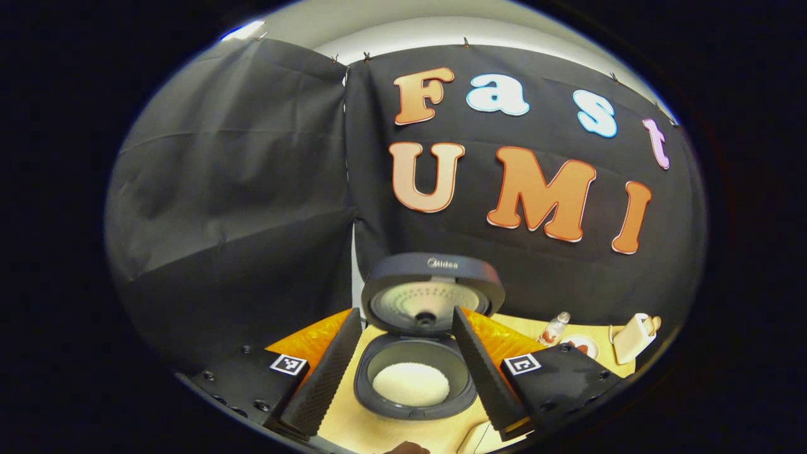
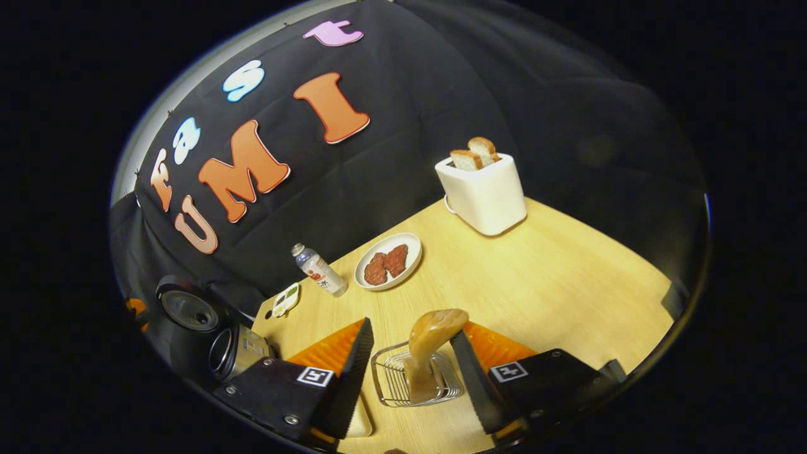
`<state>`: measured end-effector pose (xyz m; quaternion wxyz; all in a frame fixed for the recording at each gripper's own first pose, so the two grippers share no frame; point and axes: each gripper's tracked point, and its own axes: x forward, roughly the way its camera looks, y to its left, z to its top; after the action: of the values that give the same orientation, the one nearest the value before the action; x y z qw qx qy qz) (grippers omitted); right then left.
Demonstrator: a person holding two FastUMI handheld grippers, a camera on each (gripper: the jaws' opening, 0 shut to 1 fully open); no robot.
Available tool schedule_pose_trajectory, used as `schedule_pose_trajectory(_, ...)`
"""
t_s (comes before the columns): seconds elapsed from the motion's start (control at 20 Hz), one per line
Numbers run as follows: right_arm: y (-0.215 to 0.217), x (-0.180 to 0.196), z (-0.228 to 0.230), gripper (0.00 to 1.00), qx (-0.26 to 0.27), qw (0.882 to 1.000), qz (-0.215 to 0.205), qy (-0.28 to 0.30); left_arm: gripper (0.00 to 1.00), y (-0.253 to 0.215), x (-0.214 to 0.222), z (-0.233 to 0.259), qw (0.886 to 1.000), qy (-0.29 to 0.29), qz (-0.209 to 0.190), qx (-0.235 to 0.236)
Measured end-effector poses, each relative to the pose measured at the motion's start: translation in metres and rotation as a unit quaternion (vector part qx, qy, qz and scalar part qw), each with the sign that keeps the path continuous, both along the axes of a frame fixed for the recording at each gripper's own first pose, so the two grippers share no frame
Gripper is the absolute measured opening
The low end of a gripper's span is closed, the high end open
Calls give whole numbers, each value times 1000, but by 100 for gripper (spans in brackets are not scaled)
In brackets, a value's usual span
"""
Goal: Close the left gripper, press the button to open the rice cooker; take a wooden spoon from the chopstick holder with the right hand, scoop a spoonful of rice and pour it into the rice cooker, then put the wooden spoon back into the chopstick holder.
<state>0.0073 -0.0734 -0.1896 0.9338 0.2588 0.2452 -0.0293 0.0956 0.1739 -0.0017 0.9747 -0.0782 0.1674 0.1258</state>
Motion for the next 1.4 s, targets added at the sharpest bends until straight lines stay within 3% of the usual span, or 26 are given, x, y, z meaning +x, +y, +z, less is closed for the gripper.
schedule_pose_trajectory(0.1, -13, -7, 25, 86, -30, 999, -7, -21, 96, 6, 31, 17, 1000, -9, -7, 7)
schedule_pose_trajectory(0.3, -28, -21, 67, 93, -74, 996, -20, -55, 98, 3, 98, 15, 999, 5, -32, -10)
schedule_pose_trajectory(0.45, -30, -33, 83, 93, -96, 993, -24, -66, 96, -5, 130, -24, 996, 69, -47, -32)
schedule_pose_trajectory(0.6, -29, -41, 82, 93, -109, 992, -23, -60, 99, -4, 150, -42, 992, 118, -53, 4)
schedule_pose_trajectory(0.75, -23, -43, 78, 93, -110, 992, -18, -52, 100, -13, 139, -69, 982, 180, -61, -9)
schedule_pose_trajectory(0.85, -19, -39, 75, 93, -106, 993, -13, -51, 100, -22, 115, -92, 967, 245, -62, -34)
schedule_pose_trajectory(0.95, -12, -35, 67, 93, -102, 994, -3, -42, 100, -28, 79, -122, 945, 317, -62, -53)
schedule_pose_trajectory(1.1, -1, -28, 66, 94, -100, 994, 16, -42, 96, -24, 48, -153, 925, 370, -63, -60)
schedule_pose_trajectory(1.3, 17, -18, 70, 94, -99, 993, 43, -51, 99, -35, 4, -203, 889, 447, -63, -78)
schedule_pose_trajectory(1.35, 21, -15, 71, 94, -100, 992, 49, -53, 94, -38, -7, -220, 875, 472, -60, -85)
schedule_pose_trajectory(1.4, 23, -13, 72, 94, -102, 992, 53, -54, 98, -40, -8, -217, 885, 454, -58, -79)
